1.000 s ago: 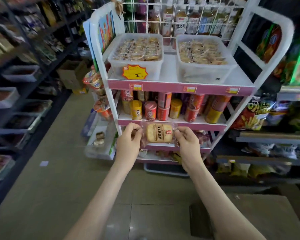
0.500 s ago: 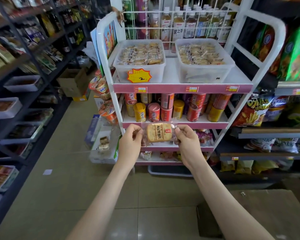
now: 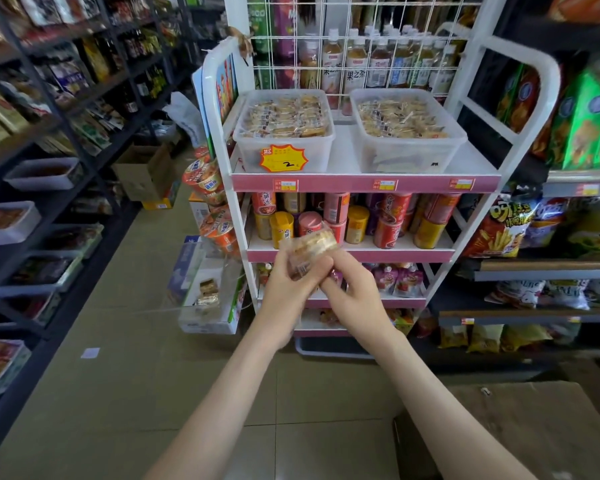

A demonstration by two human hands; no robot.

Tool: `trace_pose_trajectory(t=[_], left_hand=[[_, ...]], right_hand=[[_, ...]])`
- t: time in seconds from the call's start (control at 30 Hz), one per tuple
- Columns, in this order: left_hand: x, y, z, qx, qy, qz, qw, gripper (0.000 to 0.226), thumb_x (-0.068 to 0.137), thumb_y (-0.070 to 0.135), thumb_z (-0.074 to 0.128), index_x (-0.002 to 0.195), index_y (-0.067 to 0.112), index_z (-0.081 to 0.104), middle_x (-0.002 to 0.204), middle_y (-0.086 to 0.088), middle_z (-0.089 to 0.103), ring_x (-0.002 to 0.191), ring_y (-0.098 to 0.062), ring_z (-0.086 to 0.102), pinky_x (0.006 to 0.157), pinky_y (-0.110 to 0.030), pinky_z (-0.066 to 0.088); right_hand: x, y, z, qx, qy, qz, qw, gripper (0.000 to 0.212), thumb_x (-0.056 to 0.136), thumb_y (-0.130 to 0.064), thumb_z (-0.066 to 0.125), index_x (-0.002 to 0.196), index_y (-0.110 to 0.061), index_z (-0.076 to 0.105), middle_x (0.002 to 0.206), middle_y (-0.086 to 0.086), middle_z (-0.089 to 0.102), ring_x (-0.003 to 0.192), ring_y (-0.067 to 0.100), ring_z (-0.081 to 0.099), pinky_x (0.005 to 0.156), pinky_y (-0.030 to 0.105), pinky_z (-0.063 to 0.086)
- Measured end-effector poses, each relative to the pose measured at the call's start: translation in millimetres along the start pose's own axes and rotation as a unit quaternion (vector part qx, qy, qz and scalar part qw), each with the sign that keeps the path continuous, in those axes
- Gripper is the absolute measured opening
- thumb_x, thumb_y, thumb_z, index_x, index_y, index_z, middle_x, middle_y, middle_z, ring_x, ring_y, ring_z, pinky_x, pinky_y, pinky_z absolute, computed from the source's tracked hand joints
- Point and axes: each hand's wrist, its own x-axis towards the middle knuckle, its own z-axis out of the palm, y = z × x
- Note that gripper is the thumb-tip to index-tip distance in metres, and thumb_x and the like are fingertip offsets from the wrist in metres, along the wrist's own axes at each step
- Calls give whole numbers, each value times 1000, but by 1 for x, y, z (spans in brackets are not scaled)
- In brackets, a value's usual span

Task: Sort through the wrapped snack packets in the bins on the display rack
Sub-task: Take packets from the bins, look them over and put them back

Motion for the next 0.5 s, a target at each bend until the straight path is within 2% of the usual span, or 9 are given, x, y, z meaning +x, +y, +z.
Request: trace_pose_trajectory(t=[0.07,0.2,0.3,0.37,0.43,0.5], left_hand=[[2,0,-4,-15,-8,-5,1000,72,75,41,80,135,17,47,123,-6,65,117,-22,61,102,-44,47],[5,1,-4,13,0,-2,1000,47,85,26,73,126,17,54,117,-2,69,112,-18,64,101,-45,48],[7,4,-3,3,-10,-11,1000,57,79,34,77,129,18,53,120,-3,67,113,-19,64,99,-43,50],[7,5,-4,-45,2,-26,999,58,79,30,77,129,14,53,119,-7,68,109,-21,66,97,-42,51],[7,6,-4,-70,19,-33,997,45,84,19,70,125,10,55,116,-9,69,104,-22,68,94,-41,53],[6,6,-4,-71,25,-33,997,30,90,10,63,120,9,58,113,-9,70,101,-22,69,91,-39,55]], right_hand=[[1,-2,-4,14,6,-1,1000,33,85,11,47,98,-13,64,94,-5,64,88,8,58,76,20,47],[3,-2,-13,54,18,15,998,36,90,10,45,99,-20,63,92,-13,66,90,9,62,77,19,48],[1,0,-16,63,30,7,998,35,90,12,44,103,-16,60,92,-5,65,88,9,61,75,18,48],[2,3,-21,74,46,3,996,36,87,17,42,101,-12,58,90,2,61,88,15,59,76,23,50],[4,3,-24,81,66,14,994,39,84,19,40,99,-13,56,91,6,59,88,20,59,77,33,53],[6,2,-24,90,107,39,989,37,86,16,41,99,-16,54,93,3,58,84,13,59,71,30,53]])
